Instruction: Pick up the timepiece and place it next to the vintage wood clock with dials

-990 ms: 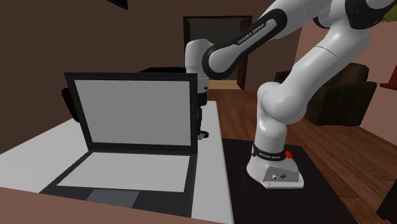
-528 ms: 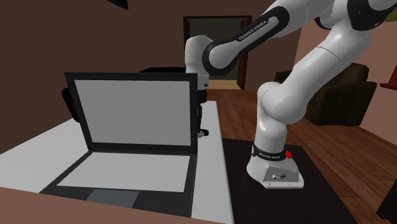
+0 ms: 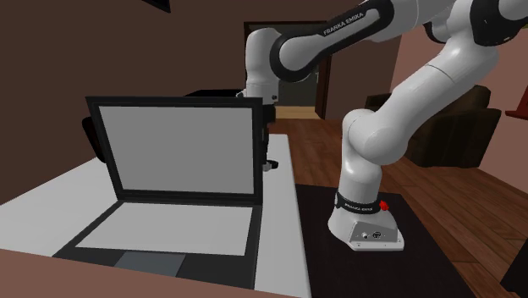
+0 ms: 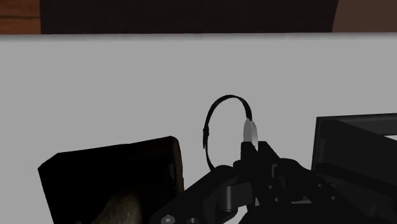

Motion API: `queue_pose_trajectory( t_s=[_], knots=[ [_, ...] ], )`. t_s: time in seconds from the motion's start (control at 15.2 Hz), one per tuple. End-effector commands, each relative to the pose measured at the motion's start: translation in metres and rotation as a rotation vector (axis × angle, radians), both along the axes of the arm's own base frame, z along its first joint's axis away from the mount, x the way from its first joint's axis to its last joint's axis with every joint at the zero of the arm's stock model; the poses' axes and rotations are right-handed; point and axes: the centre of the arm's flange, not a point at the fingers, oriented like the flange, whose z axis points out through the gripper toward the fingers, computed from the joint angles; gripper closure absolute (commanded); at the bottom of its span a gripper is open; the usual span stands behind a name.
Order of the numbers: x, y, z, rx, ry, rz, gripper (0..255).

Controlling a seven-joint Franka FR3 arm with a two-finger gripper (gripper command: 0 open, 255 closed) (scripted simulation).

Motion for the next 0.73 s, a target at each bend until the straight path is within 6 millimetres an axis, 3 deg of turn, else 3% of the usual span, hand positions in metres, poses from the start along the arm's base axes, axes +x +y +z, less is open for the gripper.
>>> queue_pose_trajectory(
  t_s=[0.0,0.66],
  knots=[
    [0.000,0.000,0.011,0.000,0.001,0.000,255],
    [0.000,0.000,0.063,0.000,0.001,0.000,255]
  ],
)
